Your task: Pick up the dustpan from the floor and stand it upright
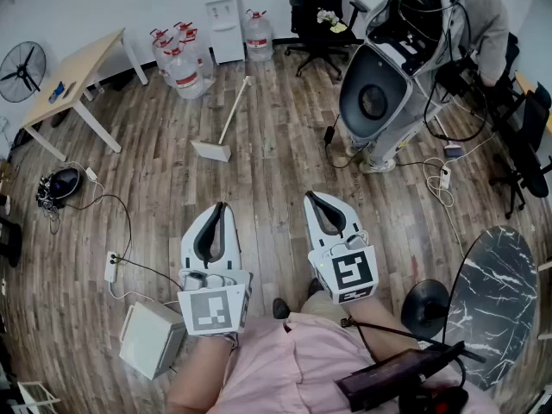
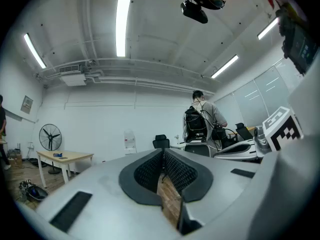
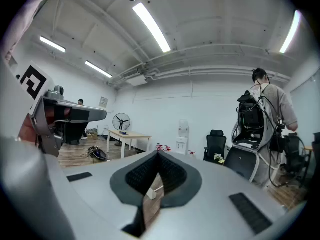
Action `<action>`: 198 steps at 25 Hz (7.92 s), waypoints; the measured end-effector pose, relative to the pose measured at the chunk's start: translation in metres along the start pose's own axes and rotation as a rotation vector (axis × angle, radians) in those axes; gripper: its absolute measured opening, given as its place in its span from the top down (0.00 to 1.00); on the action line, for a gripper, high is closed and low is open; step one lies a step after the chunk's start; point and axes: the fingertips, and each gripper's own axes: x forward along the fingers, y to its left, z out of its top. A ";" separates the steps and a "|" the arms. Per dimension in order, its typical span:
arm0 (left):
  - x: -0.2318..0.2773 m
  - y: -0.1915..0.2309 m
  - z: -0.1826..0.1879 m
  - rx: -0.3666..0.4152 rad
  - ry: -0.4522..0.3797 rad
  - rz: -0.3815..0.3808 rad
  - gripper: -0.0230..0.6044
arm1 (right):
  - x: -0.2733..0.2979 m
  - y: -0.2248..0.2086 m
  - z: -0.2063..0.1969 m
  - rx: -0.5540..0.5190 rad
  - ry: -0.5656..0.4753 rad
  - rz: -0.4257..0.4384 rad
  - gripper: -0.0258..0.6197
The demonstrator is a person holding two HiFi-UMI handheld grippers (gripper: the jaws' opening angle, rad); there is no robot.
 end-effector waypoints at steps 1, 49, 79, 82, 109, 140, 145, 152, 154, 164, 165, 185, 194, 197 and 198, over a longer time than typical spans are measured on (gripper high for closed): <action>0.001 0.000 0.000 0.000 0.000 0.000 0.93 | 0.001 0.000 -0.001 0.001 -0.001 0.001 0.96; 0.388 0.064 -0.059 0.016 0.080 -0.027 0.66 | 0.343 -0.234 -0.044 0.099 0.030 0.070 0.85; 0.738 0.239 -0.128 -0.063 0.057 -0.089 0.66 | 0.697 -0.347 -0.039 0.025 0.095 0.002 0.65; 0.764 0.246 -0.128 -0.075 0.060 -0.098 0.66 | 0.717 -0.363 -0.033 0.020 0.089 -0.018 0.66; 1.089 0.230 -0.204 -0.023 0.211 -0.134 0.65 | 0.960 -0.599 -0.101 0.101 0.116 0.020 0.71; 1.270 0.325 -0.278 -0.089 0.277 -0.147 0.63 | 1.167 -0.653 -0.104 0.081 0.156 0.042 0.71; 1.291 0.331 -0.355 -0.139 0.393 -0.169 0.62 | 1.210 -0.642 -0.157 0.083 0.202 0.088 0.71; 1.310 0.331 -0.473 -0.168 0.520 -0.203 0.60 | 1.255 -0.623 -0.251 0.112 0.274 0.151 0.71; 1.315 0.333 -0.505 -0.176 0.551 -0.208 0.60 | 1.267 -0.616 -0.276 0.122 0.290 0.170 0.71; 1.331 0.339 -0.661 -0.194 0.663 -0.252 0.58 | 1.315 -0.581 -0.391 0.158 0.339 0.236 0.71; 1.331 0.341 -0.677 -0.200 0.665 -0.252 0.58 | 1.318 -0.578 -0.402 0.165 0.344 0.236 0.71; 1.296 0.347 -0.918 -0.184 0.853 -0.294 0.55 | 1.304 -0.536 -0.570 0.212 0.438 0.226 0.71; 1.292 0.352 -0.987 -0.152 0.914 -0.299 0.54 | 1.283 -0.538 -0.618 0.216 0.480 0.209 0.71; 1.292 0.348 -1.005 -0.135 0.936 -0.318 0.54 | 1.278 -0.540 -0.632 0.223 0.499 0.201 0.71; 1.291 0.347 -1.011 -0.138 0.944 -0.319 0.54 | 1.276 -0.540 -0.635 0.226 0.506 0.200 0.71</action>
